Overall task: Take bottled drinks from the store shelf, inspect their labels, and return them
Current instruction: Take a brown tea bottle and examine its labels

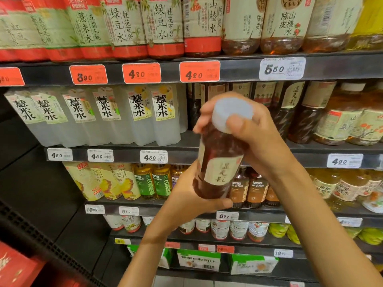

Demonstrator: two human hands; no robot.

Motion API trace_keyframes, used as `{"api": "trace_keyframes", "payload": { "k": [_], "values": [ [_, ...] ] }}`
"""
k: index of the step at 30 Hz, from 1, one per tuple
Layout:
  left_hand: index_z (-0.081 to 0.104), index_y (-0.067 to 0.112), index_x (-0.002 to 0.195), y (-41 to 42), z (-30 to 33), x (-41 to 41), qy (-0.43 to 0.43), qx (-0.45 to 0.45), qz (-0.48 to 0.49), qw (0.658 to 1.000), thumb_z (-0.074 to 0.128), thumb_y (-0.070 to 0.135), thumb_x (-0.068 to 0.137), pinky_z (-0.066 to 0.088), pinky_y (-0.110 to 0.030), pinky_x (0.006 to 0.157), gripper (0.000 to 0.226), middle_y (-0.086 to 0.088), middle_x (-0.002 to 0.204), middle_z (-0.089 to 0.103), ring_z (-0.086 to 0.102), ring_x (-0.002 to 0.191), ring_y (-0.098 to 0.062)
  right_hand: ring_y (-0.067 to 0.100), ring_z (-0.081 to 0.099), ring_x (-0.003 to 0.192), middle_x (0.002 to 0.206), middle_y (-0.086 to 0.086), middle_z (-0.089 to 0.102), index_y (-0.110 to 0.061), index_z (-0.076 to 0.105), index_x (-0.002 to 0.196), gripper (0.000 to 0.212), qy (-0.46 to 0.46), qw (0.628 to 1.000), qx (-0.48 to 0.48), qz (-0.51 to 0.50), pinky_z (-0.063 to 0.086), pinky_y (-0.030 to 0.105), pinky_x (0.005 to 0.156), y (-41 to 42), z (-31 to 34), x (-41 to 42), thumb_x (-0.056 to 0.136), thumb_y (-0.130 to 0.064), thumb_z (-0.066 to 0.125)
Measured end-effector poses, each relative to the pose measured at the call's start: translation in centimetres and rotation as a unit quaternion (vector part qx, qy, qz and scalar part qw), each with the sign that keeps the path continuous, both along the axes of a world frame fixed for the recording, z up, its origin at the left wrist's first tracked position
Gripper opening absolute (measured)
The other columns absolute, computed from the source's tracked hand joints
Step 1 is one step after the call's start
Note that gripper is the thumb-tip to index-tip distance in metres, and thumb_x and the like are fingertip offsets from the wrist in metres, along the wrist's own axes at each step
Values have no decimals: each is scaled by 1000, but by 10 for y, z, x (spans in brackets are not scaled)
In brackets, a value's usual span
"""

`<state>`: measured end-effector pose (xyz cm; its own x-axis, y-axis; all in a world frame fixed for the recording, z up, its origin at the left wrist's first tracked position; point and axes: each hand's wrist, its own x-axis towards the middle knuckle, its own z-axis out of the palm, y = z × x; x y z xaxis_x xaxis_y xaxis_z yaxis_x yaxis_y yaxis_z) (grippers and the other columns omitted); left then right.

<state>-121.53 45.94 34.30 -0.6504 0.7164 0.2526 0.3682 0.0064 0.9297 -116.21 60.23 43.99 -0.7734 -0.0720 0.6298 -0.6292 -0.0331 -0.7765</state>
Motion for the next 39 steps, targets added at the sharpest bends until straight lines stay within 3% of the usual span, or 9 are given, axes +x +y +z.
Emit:
{"api": "trace_keyframes", "payload": {
  "k": [5,11,17,20,24,28,33,36,39],
  "values": [
    [60,22,112,-5,-1,7,-93,-15,-82,992,81,55,56,55,-29,85,68,2,101,72,68,100,-18,22,65,81,89,8,68,-7,57,106,50,-133,962,-225,84,54,33,75,13,-13,-21,76,-45,70],
    [51,27,122,3,-11,4,-133,15,-80,988,72,24,77,51,-21,87,50,7,115,68,63,110,-11,23,64,75,80,7,68,-11,62,96,31,-143,967,-202,-53,50,38,77,16,-25,-27,88,-39,55],
    [59,35,97,21,-10,6,-167,-17,48,985,39,80,74,51,-11,66,55,15,88,71,67,83,3,16,67,76,82,2,71,-16,64,94,26,-158,951,-213,-160,57,30,68,17,-20,-28,88,-41,62],
    [72,23,96,24,-12,2,-314,30,-27,948,35,81,76,56,-31,75,71,-6,89,73,70,78,-18,18,68,78,83,6,70,-10,60,101,30,-169,947,-262,-73,56,33,70,25,-16,-32,91,-38,55],
    [69,11,102,26,-10,3,-451,75,-202,866,36,74,81,55,-30,67,74,-10,84,69,66,70,-20,21,68,77,82,7,70,-10,59,104,38,-171,926,-330,72,57,33,75,33,-17,-35,85,-42,52],
    [67,18,105,36,-14,-3,-396,20,-104,912,26,72,79,53,-38,84,73,-9,96,72,69,87,-22,20,64,67,70,5,66,-10,59,96,25,-157,949,-271,-17,55,32,69,34,-14,-36,90,-34,54],
    [67,25,106,42,-6,-4,-318,4,9,948,45,89,54,50,-45,95,85,-6,99,74,69,93,-24,19,68,75,79,6,73,-13,61,103,29,-144,948,-178,-219,56,27,64,27,-10,-34,93,-39,58],
    [70,10,93,38,-7,0,-414,79,-87,903,41,86,66,56,-34,65,86,-12,77,69,67,65,-24,17,68,78,85,8,73,-15,64,100,32,-176,951,-201,-155,58,31,71,27,-7,-34,92,-44,55],
    [61,5,92,32,-7,3,-499,119,-255,820,39,77,80,54,-30,60,76,-9,74,66,65,60,-20,22,68,83,88,9,70,-8,61,108,44,-214,941,-264,5,57,35,77,30,-6,-36,87,-45,53]
  ]
}}
